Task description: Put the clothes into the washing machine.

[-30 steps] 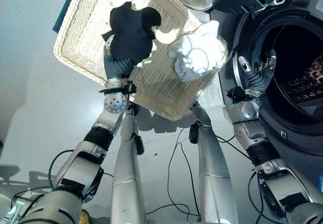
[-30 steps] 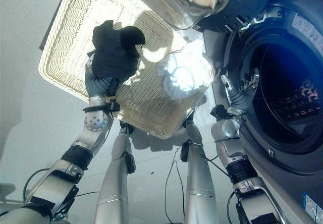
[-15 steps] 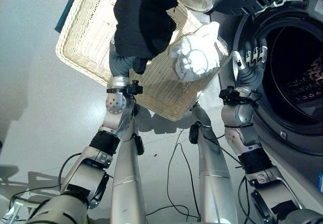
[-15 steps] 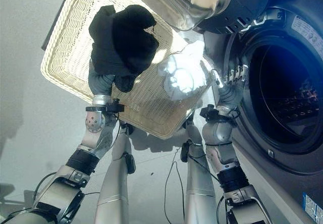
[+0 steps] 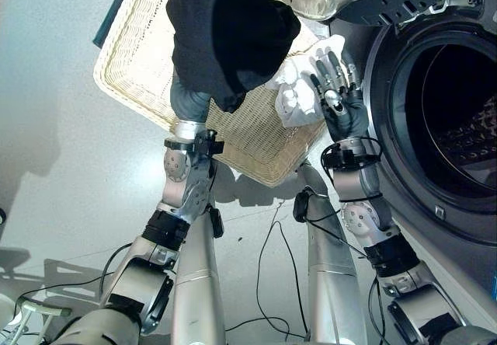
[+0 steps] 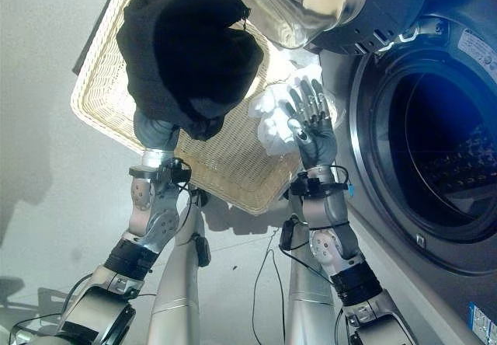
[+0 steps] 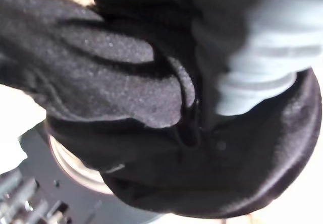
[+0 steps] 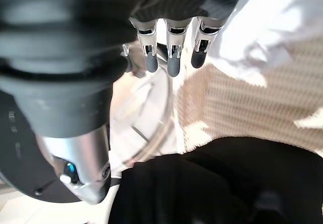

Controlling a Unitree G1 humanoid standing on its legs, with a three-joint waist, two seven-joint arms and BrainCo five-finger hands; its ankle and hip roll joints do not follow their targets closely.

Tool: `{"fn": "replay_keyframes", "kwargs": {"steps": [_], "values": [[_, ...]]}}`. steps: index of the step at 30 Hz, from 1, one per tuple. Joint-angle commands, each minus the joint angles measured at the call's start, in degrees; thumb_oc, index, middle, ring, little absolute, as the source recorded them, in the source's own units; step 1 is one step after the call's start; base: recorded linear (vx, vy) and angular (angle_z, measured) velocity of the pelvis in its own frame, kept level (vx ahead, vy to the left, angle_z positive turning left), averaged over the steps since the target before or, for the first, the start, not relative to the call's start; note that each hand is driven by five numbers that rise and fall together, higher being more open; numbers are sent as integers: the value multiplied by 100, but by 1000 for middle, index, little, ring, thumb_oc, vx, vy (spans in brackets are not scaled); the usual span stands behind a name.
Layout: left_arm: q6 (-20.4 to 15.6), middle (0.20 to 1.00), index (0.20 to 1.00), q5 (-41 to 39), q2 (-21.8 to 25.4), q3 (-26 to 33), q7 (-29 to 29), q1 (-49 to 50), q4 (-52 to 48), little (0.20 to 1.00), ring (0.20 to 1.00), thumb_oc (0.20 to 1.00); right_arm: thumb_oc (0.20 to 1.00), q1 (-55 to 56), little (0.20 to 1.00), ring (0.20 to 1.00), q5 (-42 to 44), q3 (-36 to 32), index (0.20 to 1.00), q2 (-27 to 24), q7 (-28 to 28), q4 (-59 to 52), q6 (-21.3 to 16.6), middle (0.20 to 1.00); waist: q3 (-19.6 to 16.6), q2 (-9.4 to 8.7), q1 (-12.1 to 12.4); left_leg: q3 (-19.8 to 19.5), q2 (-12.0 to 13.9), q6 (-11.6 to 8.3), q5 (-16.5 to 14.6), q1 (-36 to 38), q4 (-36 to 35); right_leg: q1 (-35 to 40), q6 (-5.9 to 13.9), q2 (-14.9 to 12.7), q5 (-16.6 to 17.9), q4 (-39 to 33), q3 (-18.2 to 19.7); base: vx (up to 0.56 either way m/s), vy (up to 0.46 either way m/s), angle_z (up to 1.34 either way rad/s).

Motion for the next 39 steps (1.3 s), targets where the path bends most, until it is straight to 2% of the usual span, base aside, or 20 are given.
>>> {"fn": "replay_keyframes", "kwargs": {"steps": [1,10,27,32,36,37,39], "values": [[-185,200,200,221,154,7,-349,-199,-816,200,200,200,1000,144,1000,1000,475,-46,1000,-94,366,-677,-35,1000,-76,-20,31,-176,65,-106,-241,-212,289,425,777,-138,652,-906,23,-8,-27,3],[13,200,200,157,153,-172,-686,-266,-1128,200,200,200,1000,-60,1000,1000,1092,106,1000,-38,626,-761,98,1000,-76,-9,81,-185,58,-113,-219,-208,245,448,776,-155,667,-953,-34,0,0,0],[683,200,200,25,59,-511,-1134,-493,-1113,200,200,200,1000,-655,1000,1000,1095,413,1000,150,765,-848,300,1000,-76,15,151,-202,50,-125,-208,-251,278,433,779,-184,670,-961,-91,0,0,0],[746,200,200,667,137,-612,-808,-564,-1087,200,200,200,1000,-714,1000,1000,1147,446,1000,144,843,-873,286,1000,-76,9,155,-205,45,-123,-217,-268,282,415,785,-184,663,-951,-103,0,0,0],[800,200,200,1595,387,-715,-120,-627,-990,200,200,200,1000,-706,1000,1000,1282,496,1000,65,985,-967,281,1000,-76,11,159,-209,47,-128,-202,-276,273,411,794,-182,677,-966,-112,0,0,0],[829,200,200,2092,501,-742,235,-661,-917,200,200,200,1000,-714,1000,1000,1378,515,1000,16,1105,-994,295,1000,-76,20,159,-209,54,-131,-204,-297,288,388,799,-185,671,-951,-111,0,0,0],[911,200,200,2565,606,-759,609,-703,-873,200,200,200,1000,-727,1000,1000,1460,521,1000,-22,1182,-1041,325,1000,-76,22,161,-214,49,-132,-201,-302,284,385,803,-182,672,-956,-116,0,0,0]]}}
